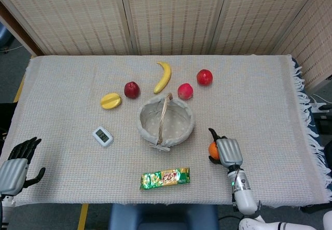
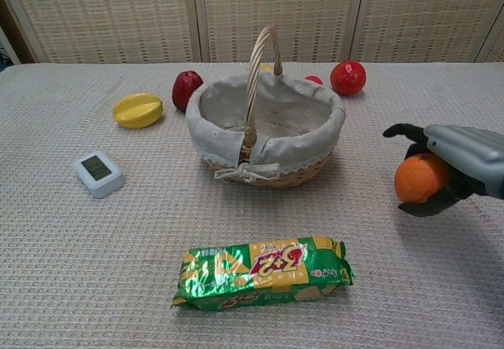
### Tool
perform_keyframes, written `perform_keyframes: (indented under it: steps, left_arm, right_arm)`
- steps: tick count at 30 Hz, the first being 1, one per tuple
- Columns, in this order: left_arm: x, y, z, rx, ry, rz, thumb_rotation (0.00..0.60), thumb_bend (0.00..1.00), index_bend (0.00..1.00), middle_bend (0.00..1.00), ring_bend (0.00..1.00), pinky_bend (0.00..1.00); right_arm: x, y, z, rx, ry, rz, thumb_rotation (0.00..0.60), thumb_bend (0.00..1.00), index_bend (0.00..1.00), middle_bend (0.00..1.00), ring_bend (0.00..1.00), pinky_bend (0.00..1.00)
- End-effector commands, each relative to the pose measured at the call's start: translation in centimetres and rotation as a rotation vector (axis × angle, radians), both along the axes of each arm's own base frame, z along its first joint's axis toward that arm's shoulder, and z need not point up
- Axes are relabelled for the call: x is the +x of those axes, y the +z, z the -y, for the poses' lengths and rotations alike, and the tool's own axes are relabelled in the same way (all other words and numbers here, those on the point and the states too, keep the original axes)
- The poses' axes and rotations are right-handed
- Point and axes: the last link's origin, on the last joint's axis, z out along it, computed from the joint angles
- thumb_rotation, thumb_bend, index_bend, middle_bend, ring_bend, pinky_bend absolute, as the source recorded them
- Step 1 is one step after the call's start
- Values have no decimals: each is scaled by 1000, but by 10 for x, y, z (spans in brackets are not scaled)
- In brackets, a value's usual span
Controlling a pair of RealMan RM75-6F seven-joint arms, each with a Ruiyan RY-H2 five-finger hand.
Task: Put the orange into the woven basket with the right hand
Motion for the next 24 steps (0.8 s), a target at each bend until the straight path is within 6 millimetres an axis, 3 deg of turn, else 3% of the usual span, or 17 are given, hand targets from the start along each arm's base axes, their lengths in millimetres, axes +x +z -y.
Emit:
perform_keyframes:
  steps: [1, 7, 10, 20, 24]
  left_arm:
    - [0, 0, 0, -1, 1, 2, 600, 368, 0, 0, 0, 68]
    - [0, -1, 0, -1, 1, -1, 600, 369, 0, 0, 0, 68]
    - [1, -1, 0, 3, -2, 1, 600, 369, 0, 0, 0, 68]
    - [0, 0, 0, 6, 0, 12, 600, 369, 0, 0, 0, 68]
    - [-1, 1, -1, 5, 4, 20, 600, 370, 0, 0, 0, 68]
  right_arm:
    - [20, 19, 9, -65, 48, 72, 600, 269, 147, 585, 614, 697]
    - [42, 31, 19, -103, 92, 140, 600, 269, 179, 585, 614, 697]
    - [72, 34, 34, -118, 149, 168, 600, 269, 206, 585, 613, 697]
    - [122, -1, 69, -129, 132, 180, 600, 269, 262, 585, 607, 696]
    - [135, -16, 72, -120, 147, 169, 600, 268, 284, 582, 524, 573]
